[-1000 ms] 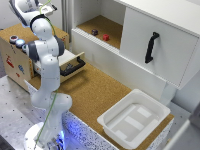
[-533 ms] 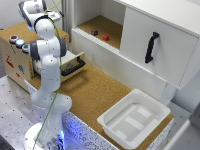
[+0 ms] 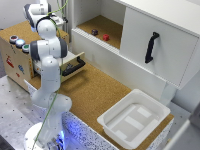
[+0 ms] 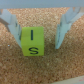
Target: Grasp the yellow block and turn it right
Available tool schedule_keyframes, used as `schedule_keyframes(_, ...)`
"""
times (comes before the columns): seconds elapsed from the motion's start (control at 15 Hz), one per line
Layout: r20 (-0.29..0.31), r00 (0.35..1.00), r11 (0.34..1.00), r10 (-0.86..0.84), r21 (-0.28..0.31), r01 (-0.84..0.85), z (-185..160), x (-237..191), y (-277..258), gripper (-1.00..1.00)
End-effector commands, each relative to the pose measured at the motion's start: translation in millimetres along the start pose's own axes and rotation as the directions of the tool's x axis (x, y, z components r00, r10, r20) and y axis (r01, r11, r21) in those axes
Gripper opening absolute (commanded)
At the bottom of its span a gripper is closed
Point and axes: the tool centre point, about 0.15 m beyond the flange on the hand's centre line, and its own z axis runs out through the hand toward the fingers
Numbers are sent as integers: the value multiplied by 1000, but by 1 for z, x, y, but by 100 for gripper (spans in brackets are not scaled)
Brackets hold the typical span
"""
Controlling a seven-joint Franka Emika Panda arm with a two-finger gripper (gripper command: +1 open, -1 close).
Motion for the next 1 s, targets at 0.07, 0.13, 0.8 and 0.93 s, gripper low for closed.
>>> schedule_keyframes(0.07,-12,1000,999,10,-30,-10,-14,-24,-27,-100)
schedule_keyframes(0.13,-14,999,999,34,-36,-35,-20,-24,-28,-100)
schedule_keyframes(0.8,36,820,819,571,-82,-567,-34,-38,-44,-100)
schedule_keyframes(0.93,69,756,759,651,-93,-645,-34,-36,-43,-100)
